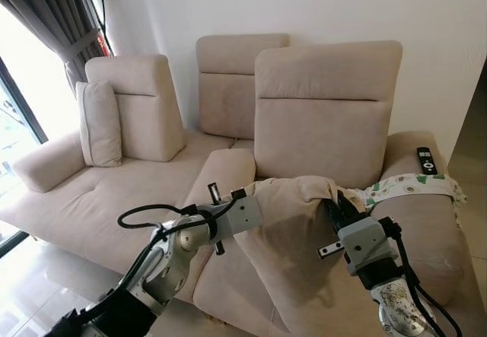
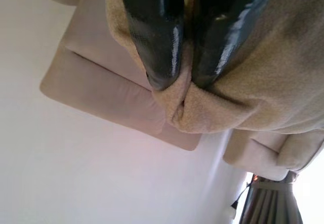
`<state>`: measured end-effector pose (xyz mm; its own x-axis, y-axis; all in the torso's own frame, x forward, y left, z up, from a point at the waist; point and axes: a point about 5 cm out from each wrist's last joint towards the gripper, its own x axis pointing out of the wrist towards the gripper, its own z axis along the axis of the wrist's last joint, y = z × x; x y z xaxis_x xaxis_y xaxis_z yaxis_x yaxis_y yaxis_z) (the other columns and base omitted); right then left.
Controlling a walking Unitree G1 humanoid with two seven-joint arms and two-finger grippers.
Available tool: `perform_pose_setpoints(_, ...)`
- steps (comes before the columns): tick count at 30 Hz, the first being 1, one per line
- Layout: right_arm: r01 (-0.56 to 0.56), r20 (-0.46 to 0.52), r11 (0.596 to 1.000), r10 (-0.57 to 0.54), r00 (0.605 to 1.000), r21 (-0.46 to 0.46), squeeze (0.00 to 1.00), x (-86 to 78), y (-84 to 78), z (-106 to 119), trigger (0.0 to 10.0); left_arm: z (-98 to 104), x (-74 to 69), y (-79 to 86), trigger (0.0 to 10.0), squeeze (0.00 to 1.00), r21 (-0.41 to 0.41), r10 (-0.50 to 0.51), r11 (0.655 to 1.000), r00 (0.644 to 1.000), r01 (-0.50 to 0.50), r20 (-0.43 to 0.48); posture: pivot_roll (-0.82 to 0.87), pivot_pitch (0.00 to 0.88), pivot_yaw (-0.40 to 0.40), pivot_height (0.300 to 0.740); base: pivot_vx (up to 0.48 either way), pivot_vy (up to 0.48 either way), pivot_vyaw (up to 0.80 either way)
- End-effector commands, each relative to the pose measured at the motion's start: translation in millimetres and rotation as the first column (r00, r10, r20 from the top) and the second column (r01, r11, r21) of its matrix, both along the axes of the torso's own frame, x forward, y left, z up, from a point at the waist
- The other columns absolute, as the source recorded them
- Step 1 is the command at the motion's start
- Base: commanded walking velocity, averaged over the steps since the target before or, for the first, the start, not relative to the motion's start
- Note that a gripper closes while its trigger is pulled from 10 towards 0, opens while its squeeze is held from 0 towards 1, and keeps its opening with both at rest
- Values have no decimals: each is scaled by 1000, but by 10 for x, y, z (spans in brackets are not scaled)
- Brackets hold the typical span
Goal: Move the pillow to the sofa from floor
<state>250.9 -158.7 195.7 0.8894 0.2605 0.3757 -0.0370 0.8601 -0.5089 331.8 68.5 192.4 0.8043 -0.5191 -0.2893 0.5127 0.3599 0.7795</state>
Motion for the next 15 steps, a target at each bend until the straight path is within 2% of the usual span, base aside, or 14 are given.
perform_pose_setpoints(1, -57, 86, 998, 54, 995, 32, 0, -31, 116, 171, 10000, 25, -26, -90, 10000, 0, -82, -55, 995, 998, 53, -19, -43, 0, 130, 740, 0, 0, 0)
perform_pose_setpoints(2, -57, 86, 998, 54, 995, 32, 0, -31, 116, 171, 10000, 25, -26, -90, 10000, 0, -82, -55, 995, 998, 53, -19, -43, 0, 130, 740, 0, 0, 0)
perform_pose_setpoints(4, -51, 80, 998, 47, 996, 45, 0, -27, 111, 162, 10000, -4, -74, -165, 10000, 0, -190, -89, 979, 992, 70, -95, -44, 0, 133, 740, 0, 0, -269)
perform_pose_setpoints(6, -46, 77, 998, 43, 996, 47, 0, -26, 109, 159, 10000, -13, -92, -186, 10000, 0, -220, -99, 973, 988, 72, -115, -45, 0, 134, 740, 0, 0, -538)
perform_pose_setpoints(11, -36, 75, 998, 32, 997, 53, 0, -24, 97, 156, 10000, -36, -116, -207, 10000, 0, -255, -105, 965, 984, 66, -141, -45, 0, 134, 740, 0, 0, -739)
perform_pose_setpoints(15, -40, 81, 998, 36, 996, 55, 0, -27, 100, 161, 10000, -22, -102, -207, 10000, 0, -289, -95, 956, 985, 51, -142, -43, 0, 133, 740, 0, 0, 0)
